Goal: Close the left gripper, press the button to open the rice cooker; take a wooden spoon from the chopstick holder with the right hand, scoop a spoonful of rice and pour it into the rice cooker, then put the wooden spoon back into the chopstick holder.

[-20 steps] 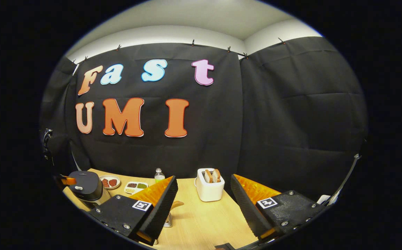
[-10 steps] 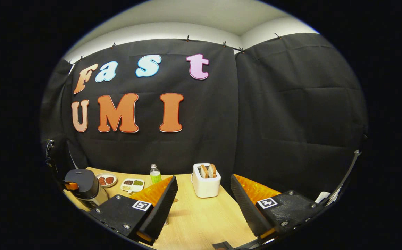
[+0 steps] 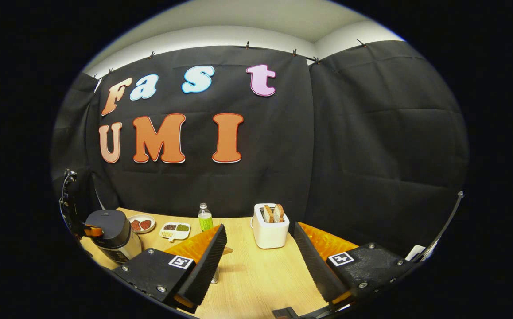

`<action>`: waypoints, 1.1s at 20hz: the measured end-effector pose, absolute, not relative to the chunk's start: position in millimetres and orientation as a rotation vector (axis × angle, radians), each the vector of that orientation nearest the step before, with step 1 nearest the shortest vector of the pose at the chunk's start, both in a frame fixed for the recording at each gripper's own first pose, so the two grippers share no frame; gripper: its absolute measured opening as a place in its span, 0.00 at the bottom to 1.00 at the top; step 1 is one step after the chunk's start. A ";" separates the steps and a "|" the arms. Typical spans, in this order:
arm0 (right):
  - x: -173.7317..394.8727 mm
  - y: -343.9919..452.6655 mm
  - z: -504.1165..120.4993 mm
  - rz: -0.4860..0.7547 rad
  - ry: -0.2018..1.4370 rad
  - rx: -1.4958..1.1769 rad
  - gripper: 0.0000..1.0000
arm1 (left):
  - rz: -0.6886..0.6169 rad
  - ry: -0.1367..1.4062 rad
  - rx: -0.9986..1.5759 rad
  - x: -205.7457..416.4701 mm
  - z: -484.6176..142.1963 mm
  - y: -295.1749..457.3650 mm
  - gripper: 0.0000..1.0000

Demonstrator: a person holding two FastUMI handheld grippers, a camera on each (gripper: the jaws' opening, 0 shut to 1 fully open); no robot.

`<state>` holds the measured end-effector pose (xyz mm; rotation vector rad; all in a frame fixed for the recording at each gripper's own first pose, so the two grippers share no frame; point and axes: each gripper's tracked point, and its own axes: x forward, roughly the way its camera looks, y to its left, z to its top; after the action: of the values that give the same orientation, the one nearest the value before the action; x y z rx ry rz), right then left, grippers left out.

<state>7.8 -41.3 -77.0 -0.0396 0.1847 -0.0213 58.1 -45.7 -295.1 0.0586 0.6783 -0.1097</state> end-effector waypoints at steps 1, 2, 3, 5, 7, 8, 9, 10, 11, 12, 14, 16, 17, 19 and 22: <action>10.6 -45.2 -74.6 -0.023 0.177 -0.031 1.00 | -0.101 0.678 0.036 54.6 -289.5 -48.4 0.04; 12.2 -48.1 -74.5 -0.023 0.175 -0.020 0.95 | -0.093 0.658 0.005 53.7 -278.9 -50.9 0.04; 13.5 -49.8 -75.4 -0.020 0.177 -0.005 0.95 | -0.080 0.630 -0.019 55.9 -268.6 -49.3 0.04; 16.4 -50.6 -75.7 -0.006 0.178 0.028 0.95 | -0.043 0.654 0.007 58.9 -269.3 -34.7 0.04; 20.2 -51.7 -77.1 0.007 0.178 0.050 0.95 | -0.045 0.767 0.024 50.8 -294.6 -30.2 0.04; 21.9 -53.6 -77.1 0.012 0.175 0.055 0.95 | -0.058 0.798 0.040 49.4 -300.4 -32.1 0.05; 23.8 -55.3 -77.2 0.015 0.173 0.056 0.95 | -0.078 0.763 0.061 58.6 -293.6 -32.8 0.05; 26.2 -58.6 -78.6 0.013 0.173 0.056 0.95 | -0.090 0.786 0.075 61.1 -297.1 -35.7 0.05; 28.2 -61.8 -80.8 0.011 0.176 0.058 0.95 | -0.088 0.813 0.086 55.0 -301.3 -33.6 0.02; 29.0 -63.9 -82.9 0.013 0.182 0.066 1.00 | -0.095 0.833 0.085 56.5 -303.0 -33.3 0.01; 29.5 -65.9 -87.9 0.022 0.193 0.087 0.95 | -0.080 0.917 0.035 51.4 -304.3 -34.0 0.03; 30.5 -70.4 -90.4 0.026 0.193 0.098 0.95 | -0.086 0.919 0.037 53.1 -304.3 -32.7 0.05; 31.9 -73.3 -91.5 0.028 0.193 0.100 0.95 | -0.094 0.898 0.066 54.2 -301.9 -33.1 0.02; 35.5 -78.6 -96.2 0.025 0.200 0.111 0.95 | -0.055 0.836 0.103 53.5 -286.0 -34.4 0.05; 42.8 -74.3 -107.7 0.042 0.216 0.144 0.95 | 0.008 0.628 0.089 65.2 -211.3 -39.2 0.02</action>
<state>42.8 -74.3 -107.7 0.1436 0.2164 0.0421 65.2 -39.2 -211.3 0.0886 0.6278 0.0082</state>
